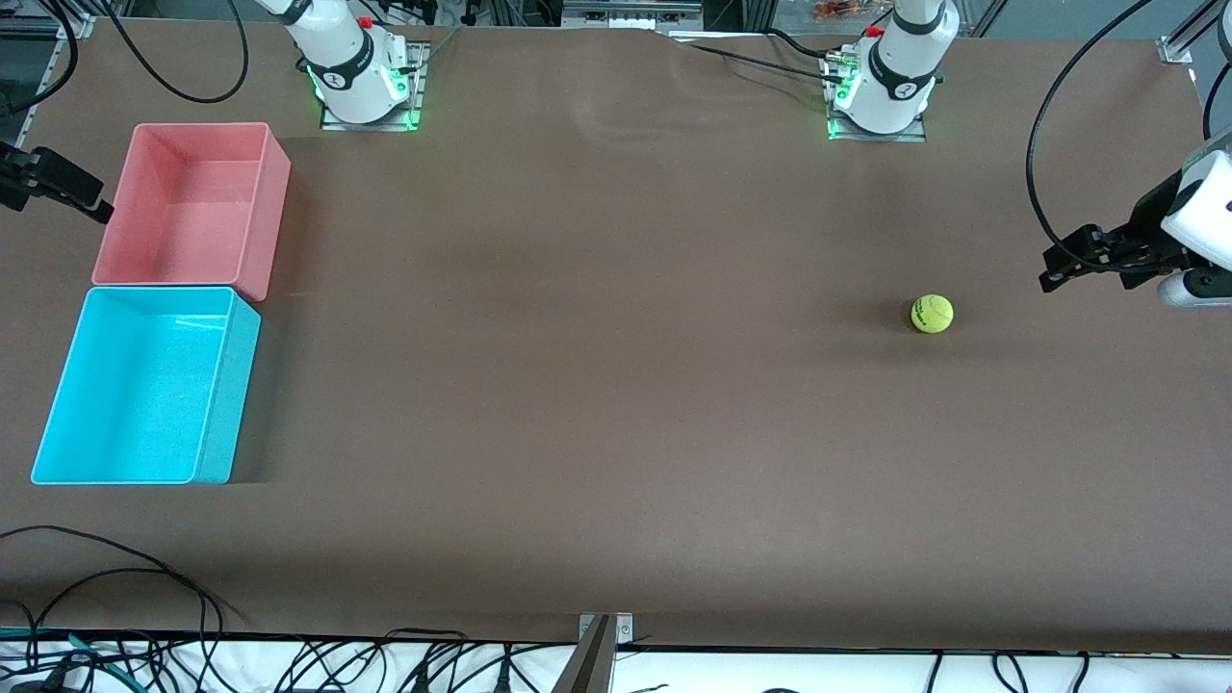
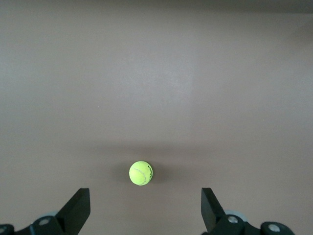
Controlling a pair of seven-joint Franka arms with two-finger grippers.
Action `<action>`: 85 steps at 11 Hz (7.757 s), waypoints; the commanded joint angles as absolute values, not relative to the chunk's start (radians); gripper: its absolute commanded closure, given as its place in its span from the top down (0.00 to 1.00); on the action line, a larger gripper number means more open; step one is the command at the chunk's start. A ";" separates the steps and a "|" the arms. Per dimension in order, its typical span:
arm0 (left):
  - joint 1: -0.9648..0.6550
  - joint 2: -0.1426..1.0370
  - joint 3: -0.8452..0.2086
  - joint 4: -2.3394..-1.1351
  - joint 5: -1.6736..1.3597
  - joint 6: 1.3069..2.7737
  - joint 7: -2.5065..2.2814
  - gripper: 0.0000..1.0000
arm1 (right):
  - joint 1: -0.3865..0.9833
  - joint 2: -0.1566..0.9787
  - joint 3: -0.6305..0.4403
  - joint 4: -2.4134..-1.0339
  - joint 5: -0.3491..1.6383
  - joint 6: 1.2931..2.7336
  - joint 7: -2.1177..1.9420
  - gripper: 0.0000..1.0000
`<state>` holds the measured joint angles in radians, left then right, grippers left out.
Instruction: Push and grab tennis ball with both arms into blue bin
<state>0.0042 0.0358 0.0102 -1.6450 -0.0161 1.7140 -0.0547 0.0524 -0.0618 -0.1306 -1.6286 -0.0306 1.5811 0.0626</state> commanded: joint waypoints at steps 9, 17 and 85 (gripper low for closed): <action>0.012 0.021 0.005 -1.658 -0.046 1.687 -0.041 1.00 | 0.066 -0.052 -0.091 -1.575 -0.037 1.525 0.074 1.00; 0.014 0.021 0.008 -1.657 -0.045 1.686 -0.043 1.00 | 0.055 -0.040 -0.094 -1.572 -0.040 1.545 0.083 1.00; 0.154 0.235 -0.388 -2.626 -0.203 2.997 1.469 0.00 | 0.057 0.011 -0.092 -1.572 -0.038 1.577 0.083 1.00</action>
<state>0.2938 0.2910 -0.3639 -2.5970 -0.1758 2.9834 1.6789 0.0582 0.0049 -0.0958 -1.5930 -0.0309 1.5844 0.0739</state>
